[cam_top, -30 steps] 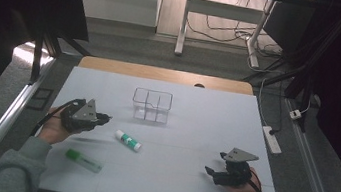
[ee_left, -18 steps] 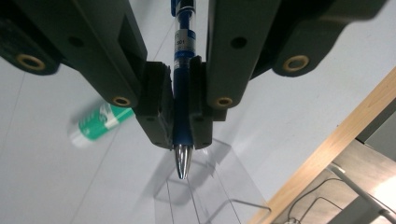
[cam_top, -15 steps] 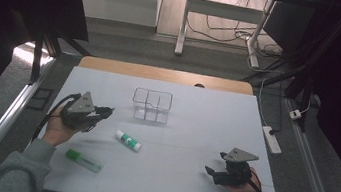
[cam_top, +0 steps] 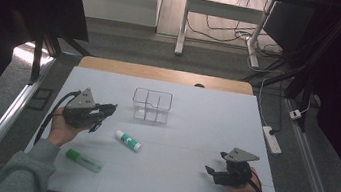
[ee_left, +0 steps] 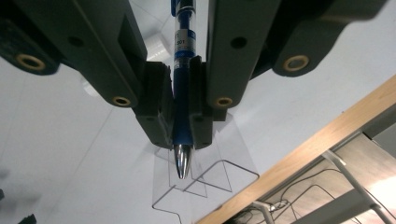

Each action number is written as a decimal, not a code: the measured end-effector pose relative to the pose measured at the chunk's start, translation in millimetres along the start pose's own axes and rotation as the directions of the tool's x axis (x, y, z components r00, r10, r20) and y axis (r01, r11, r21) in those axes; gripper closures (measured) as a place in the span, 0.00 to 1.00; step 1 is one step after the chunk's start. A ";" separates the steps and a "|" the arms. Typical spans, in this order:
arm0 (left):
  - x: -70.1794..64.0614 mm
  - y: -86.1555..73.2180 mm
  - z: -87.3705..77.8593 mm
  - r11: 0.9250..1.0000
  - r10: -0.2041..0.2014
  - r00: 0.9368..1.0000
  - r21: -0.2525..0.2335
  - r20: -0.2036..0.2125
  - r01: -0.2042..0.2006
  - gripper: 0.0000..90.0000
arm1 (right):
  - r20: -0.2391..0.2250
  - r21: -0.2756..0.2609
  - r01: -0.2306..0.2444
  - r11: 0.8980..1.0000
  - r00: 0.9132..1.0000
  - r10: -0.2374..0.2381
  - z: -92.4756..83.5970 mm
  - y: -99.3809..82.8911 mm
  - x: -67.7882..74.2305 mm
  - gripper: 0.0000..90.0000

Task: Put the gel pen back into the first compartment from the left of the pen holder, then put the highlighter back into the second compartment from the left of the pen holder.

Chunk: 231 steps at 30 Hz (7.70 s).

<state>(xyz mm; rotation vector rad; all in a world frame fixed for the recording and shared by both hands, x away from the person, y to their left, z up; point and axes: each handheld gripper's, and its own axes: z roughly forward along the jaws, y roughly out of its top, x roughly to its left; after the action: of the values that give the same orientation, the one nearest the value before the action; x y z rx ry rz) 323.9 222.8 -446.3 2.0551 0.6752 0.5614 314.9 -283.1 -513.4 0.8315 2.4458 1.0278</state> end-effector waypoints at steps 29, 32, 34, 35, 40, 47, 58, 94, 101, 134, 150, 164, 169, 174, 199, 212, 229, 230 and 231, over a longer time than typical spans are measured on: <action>15.1 28.2 23.1 0.977 -0.130 0.991 -0.173 -0.021 0.124 0.89 | 0.016 -0.037 -0.012 0.999 1.000 0.012 -4.3 0.6 -1.8 0.24; 17.4 30.9 25.2 0.974 -0.140 0.990 -0.185 -0.024 0.133 0.89 | 0.017 -0.036 -0.011 0.999 1.000 0.012 -4.3 0.5 -1.8 0.24; 19.2 32.9 26.7 0.972 -0.146 0.989 -0.190 -0.025 0.138 0.89 | 0.017 -0.035 -0.011 0.999 1.000 0.012 -4.2 0.5 -1.8 0.24; 20.2 33.8 27.3 0.971 -0.150 0.988 -0.194 -0.024 0.143 0.89 | 0.016 -0.038 -0.010 0.999 1.000 0.011 -4.2 0.5 -2.0 0.24; 25.5 38.3 30.7 0.965 -0.175 0.984 -0.206 -0.032 0.165 0.89 | 0.019 -0.048 -0.006 0.999 1.000 0.007 -4.9 0.7 -2.9 0.24; 30.5 43.0 36.1 0.952 -0.210 0.978 -0.231 -0.017 0.200 0.89 | 0.018 -0.047 -0.008 0.999 1.000 0.009 -4.7 0.8 -2.5 0.24; 32.6 58.8 44.5 0.941 -0.216 0.976 -0.270 -0.006 0.207 0.89 | 0.018 -0.042 -0.012 0.999 1.000 0.012 -4.3 0.5 -2.9 0.24; 46.3 87.3 77.5 0.917 -0.271 0.963 -0.302 0.013 0.262 0.89 | -0.003 -0.064 -0.024 0.998 1.000 0.024 -7.0 1.5 -3.6 0.24; 48.7 96.9 82.9 0.916 -0.270 0.963 -0.308 0.004 0.258 0.89 | -0.002 -0.067 -0.031 0.997 1.000 0.031 -7.5 0.7 -4.0 0.24; 53.1 75.8 88.7 0.935 -0.303 0.953 -0.187 0.013 0.300 0.53 | 0.000 -0.054 -0.039 0.998 0.999 0.039 -7.4 -1.2 -3.9 0.24; 21.7 60.2 69.5 0.975 -0.181 0.982 -0.120 0.059 0.187 0.53 | -0.001 -0.058 -0.041 0.997 0.999 0.041 -7.4 -1.5 -4.4 0.24; -11.5 37.6 41.1 0.991 -0.107 0.988 -0.067 0.108 0.114 0.48 | 0.001 -0.060 -0.034 0.998 0.999 0.034 -7.4 -0.3 -3.0 0.24; -16.0 35.5 34.6 0.997 -0.068 0.993 -0.027 0.092 0.071 0.46 | 0.007 -0.063 -0.035 0.997 0.999 0.035 -8.0 0.0 -3.2 0.24; -15.4 32.9 24.9 0.998 -0.057 0.994 -0.003 0.096 0.057 0.46 | 0.009 -0.063 -0.029 0.998 1.000 0.030 -9.8 -0.3 -3.0 0.24; -20.8 10.2 6.3 0.986 -0.001 0.982 0.162 0.188 -0.030 0.45 | 0.004 -0.055 -0.021 0.998 1.000 0.021 -8.6 0.1 -2.1 0.24; -23.8 -1.6 -2.2 0.972 0.004 0.976 0.229 0.216 -0.054 0.44 | 0.001 -0.063 -0.023 0.998 1.000 0.023 -9.8 -0.4 -3.2 0.24; -24.1 -19.0 -23.8 0.946 0.047 0.952 0.293 0.302 -0.140 0.45 | 0.003 -0.067 -0.021 0.998 1.000 0.021 -10.1 -0.3 -2.7 0.24; -24.0 -19.7 -25.2 0.947 0.048 0.952 0.290 0.304 -0.140 0.45 | 0.003 -0.068 -0.021 0.997 1.000 0.021 -10.1 -0.4 -2.7 0.24; -23.8 -20.7 -26.6 0.946 0.050 0.951 0.290 0.305 -0.142 0.45 | 0.002 -0.066 -0.022 0.998 1.000 0.022 -10.0 -0.4 -2.5 0.24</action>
<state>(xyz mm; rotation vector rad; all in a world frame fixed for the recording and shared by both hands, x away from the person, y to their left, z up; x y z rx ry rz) 284.6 233.2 -453.5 2.4133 0.5092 0.2005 311.4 -290.2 -506.7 0.8394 2.3917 1.1082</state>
